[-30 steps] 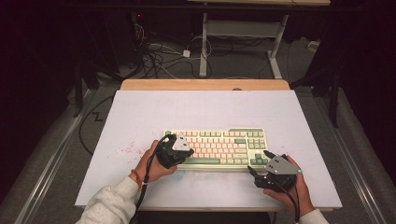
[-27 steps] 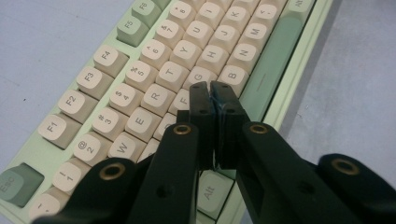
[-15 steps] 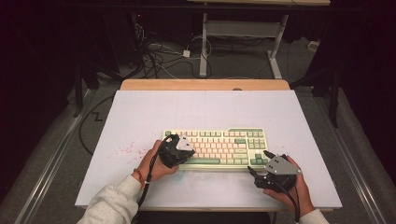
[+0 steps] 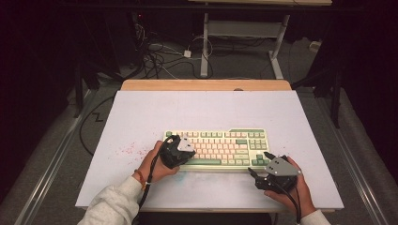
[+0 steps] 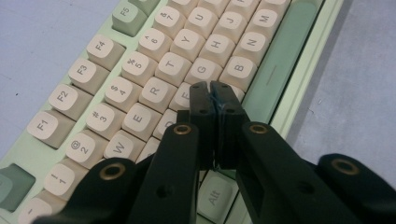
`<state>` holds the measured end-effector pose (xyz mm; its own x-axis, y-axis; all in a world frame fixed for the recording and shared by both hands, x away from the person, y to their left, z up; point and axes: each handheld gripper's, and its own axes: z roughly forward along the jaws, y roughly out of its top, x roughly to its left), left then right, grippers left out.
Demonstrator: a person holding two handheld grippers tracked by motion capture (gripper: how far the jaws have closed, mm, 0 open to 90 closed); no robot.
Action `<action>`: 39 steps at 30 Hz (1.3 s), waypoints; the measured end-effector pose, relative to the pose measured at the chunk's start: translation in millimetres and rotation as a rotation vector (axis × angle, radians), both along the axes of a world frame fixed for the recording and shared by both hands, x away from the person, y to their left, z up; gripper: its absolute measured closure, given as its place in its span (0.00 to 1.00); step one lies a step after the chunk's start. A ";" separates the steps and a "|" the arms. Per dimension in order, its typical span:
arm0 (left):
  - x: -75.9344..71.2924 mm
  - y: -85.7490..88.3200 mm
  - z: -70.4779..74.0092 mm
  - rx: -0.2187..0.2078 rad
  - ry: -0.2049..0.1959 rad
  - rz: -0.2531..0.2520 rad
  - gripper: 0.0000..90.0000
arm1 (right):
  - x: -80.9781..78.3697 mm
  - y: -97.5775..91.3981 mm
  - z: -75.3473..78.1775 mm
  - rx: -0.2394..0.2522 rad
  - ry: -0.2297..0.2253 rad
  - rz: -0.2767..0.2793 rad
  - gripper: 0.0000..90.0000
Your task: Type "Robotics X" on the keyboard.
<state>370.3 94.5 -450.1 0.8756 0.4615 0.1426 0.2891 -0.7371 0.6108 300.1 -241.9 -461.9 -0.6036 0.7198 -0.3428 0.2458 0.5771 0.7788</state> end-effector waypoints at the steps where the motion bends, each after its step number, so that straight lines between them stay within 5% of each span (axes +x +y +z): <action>1: 0.0 0.0 0.1 0.001 -0.001 0.000 0.95 | 0.0 0.0 0.0 0.001 0.001 0.002 0.28; 39: 0.4 -0.2 -2.0 0.014 -0.003 0.000 0.95 | -0.7 3.3 -1.6 -0.017 0.015 0.019 0.28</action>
<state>370.7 94.3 -452.0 0.8750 0.4598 0.1513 0.2877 -0.7455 0.6012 299.4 -238.6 -463.5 -0.6223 0.7023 -0.3457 0.2458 0.5947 0.7654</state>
